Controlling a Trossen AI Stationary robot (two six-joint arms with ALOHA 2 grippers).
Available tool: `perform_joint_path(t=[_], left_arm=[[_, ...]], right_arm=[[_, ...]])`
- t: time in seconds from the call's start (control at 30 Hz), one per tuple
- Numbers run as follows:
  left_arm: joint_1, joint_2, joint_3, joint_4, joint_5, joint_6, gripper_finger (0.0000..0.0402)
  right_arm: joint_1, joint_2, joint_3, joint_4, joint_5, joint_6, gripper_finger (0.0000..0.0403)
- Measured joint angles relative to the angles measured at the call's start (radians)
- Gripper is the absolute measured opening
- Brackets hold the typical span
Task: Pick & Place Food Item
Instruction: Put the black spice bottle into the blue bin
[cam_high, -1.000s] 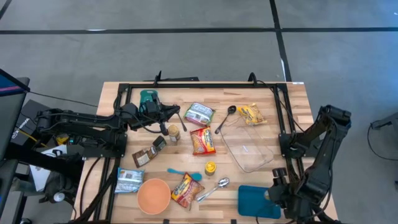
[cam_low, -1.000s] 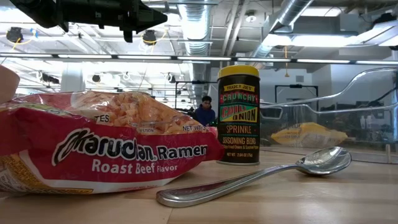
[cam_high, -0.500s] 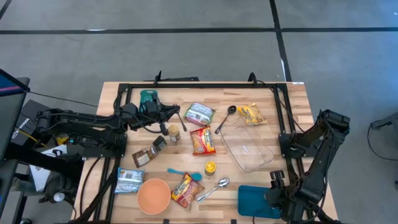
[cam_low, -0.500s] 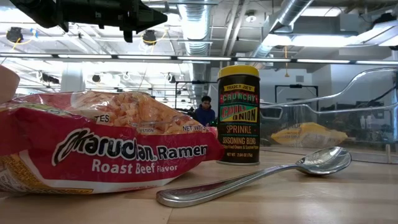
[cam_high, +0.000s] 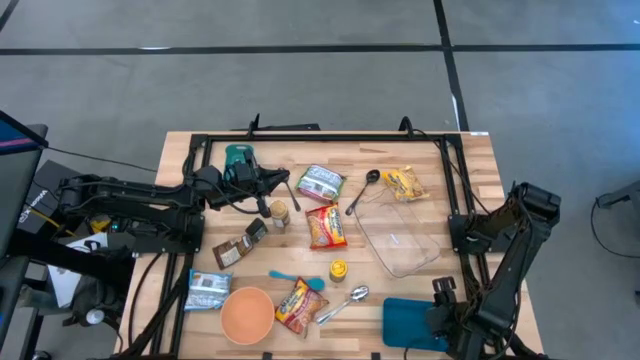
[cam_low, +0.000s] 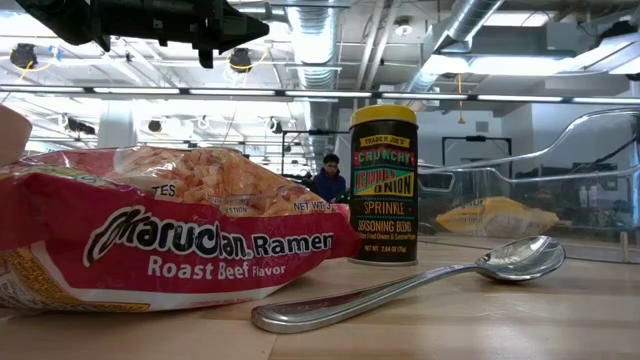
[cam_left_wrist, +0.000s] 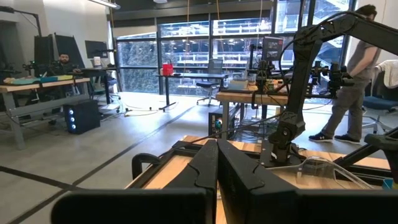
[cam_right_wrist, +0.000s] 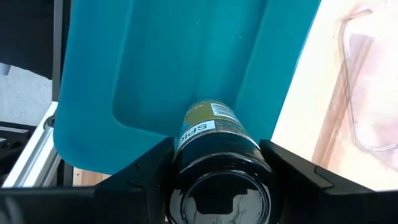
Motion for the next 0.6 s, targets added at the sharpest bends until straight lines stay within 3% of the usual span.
perform_joint_path(t=[0.6], left_arm=[[0.0,0.0,0.0,0.0,0.0,0.0,0.0]], right_arm=[[0.003,0.0,0.0,0.023,0.0,-0.007,0.0209]])
